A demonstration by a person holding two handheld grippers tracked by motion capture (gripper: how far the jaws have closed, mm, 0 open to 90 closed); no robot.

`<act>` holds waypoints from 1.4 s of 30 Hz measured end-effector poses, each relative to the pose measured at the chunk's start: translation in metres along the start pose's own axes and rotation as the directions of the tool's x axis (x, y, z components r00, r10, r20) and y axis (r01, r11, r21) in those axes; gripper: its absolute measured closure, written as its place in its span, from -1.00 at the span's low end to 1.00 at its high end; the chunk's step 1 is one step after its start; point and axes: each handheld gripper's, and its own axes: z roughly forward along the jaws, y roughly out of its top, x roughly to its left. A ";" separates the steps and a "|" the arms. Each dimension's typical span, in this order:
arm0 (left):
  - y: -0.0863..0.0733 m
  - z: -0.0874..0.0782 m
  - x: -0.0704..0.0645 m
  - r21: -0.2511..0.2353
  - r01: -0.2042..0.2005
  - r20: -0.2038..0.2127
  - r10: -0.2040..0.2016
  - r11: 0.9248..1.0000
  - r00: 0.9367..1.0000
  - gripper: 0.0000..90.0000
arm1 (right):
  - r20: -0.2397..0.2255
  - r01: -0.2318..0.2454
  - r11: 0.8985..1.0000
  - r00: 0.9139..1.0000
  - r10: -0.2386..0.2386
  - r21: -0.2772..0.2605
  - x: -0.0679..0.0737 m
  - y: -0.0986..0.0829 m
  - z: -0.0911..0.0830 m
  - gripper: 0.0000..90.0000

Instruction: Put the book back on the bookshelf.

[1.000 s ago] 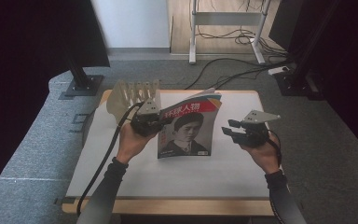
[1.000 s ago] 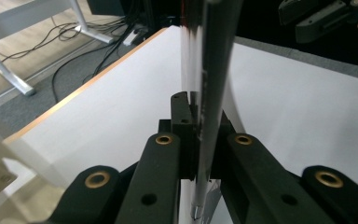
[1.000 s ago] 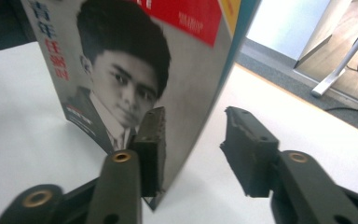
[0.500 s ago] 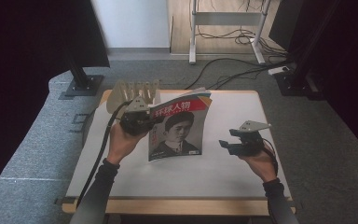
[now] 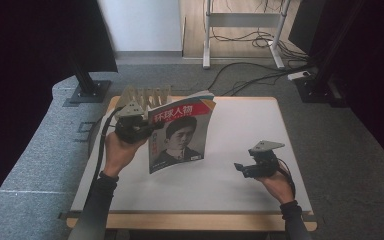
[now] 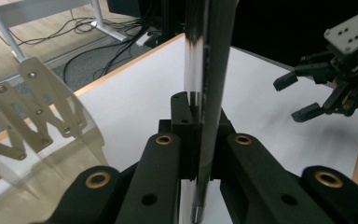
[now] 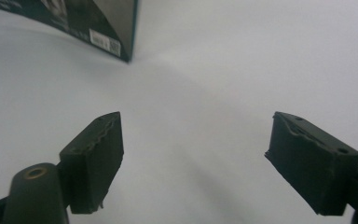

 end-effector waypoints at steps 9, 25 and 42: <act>-0.003 -0.024 0.008 -0.014 0.024 -0.047 -0.025 1.000 0.999 0.93 | 0.018 -0.027 0.999 1.000 0.026 0.040 0.001 -0.021 0.013 -0.82; -0.013 -0.071 0.028 -0.053 0.075 -0.143 -0.082 0.996 0.986 0.93 | 0.032 -0.041 0.996 0.999 0.038 0.080 0.007 -0.044 0.031 -1.00; -0.032 -0.121 0.056 -0.087 0.145 -0.302 -0.165 0.986 0.939 0.94 | 0.052 -0.030 0.996 0.998 0.025 0.087 0.010 -0.045 0.033 -1.00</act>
